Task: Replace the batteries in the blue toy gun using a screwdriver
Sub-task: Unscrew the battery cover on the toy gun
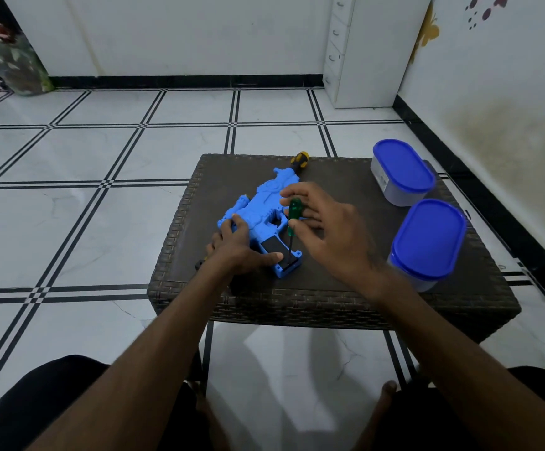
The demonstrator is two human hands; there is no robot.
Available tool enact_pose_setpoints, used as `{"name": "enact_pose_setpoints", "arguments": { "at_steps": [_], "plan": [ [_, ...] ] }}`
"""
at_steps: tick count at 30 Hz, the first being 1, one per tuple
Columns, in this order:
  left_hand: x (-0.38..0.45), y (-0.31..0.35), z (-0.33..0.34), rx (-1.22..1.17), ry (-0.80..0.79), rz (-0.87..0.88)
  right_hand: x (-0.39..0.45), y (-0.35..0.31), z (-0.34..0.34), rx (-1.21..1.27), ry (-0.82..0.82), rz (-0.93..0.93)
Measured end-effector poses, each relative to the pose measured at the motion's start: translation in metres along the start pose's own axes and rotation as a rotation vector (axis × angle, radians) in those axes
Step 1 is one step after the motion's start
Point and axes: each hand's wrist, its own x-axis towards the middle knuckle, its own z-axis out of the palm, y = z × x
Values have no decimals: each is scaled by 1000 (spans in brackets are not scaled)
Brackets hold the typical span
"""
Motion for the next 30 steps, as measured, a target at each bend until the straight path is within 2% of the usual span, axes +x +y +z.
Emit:
{"name": "enact_pose_setpoints", "arguments": {
  "at_steps": [7, 11, 15, 18, 21, 25, 30],
  "plan": [
    [-5, 0, 1, -36, -17, -5, 0, -1, 2, 0, 10, -33],
    [-5, 5, -1, -48, -22, -35, 4, -1, 2, -59, 98, -7],
    [-4, 9, -1, -39, -23, -68, 8, -4, 1, -100, 99, -13],
    [-3, 16, -1, -22, -18, -95, 6, -8, 2, -29, 94, 31],
    [-4, 23, -1, 12, -28, -114, 3, -5, 5, -45, 105, 12],
    [-3, 24, 0, 32, -34, -130, 2, -3, 7, 50, 140, -6],
    [-3, 23, -1, 35, -47, -130, 2, -1, 5, 32, 181, 25]
  ]
}}
